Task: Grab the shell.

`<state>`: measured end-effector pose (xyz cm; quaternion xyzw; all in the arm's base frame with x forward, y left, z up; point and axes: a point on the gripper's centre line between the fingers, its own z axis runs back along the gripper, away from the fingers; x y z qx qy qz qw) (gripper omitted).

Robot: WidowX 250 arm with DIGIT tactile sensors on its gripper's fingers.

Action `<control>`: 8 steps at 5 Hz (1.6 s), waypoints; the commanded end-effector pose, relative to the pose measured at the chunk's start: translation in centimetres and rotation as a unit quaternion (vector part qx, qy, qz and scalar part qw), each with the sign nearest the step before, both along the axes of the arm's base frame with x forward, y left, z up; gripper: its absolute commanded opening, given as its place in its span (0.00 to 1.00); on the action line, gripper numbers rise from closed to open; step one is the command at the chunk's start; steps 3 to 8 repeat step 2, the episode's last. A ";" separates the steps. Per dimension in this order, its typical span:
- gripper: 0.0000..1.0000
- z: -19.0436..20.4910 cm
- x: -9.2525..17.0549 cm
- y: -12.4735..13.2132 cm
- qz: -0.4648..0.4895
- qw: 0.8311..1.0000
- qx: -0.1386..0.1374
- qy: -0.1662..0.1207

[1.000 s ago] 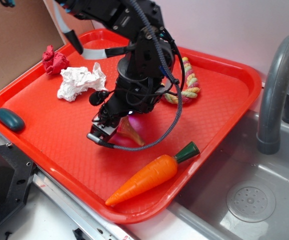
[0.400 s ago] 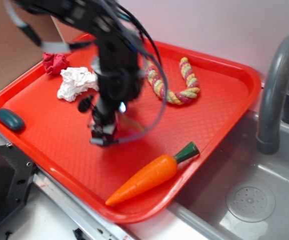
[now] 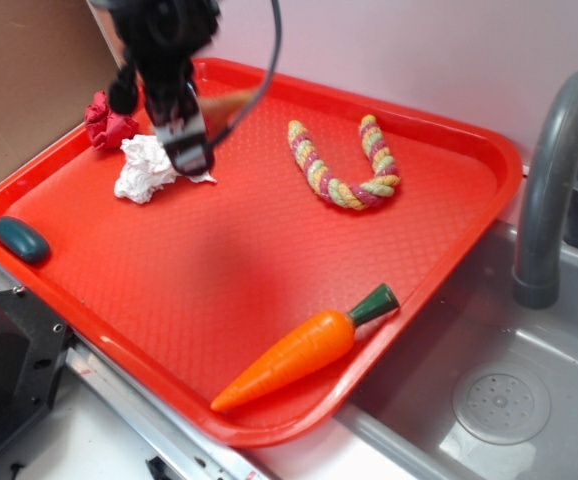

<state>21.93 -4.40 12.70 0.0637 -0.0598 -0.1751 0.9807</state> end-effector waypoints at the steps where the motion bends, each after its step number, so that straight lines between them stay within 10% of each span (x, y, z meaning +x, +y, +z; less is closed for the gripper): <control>1: 0.00 6.7 -1.7 -0.1 0.251 0.964 -0.075 -0.049; 2: 0.00 7.0 -1.7 -0.6 0.372 0.923 -0.091 -0.039; 8: 0.00 7.0 -1.7 -0.6 0.372 0.923 -0.091 -0.039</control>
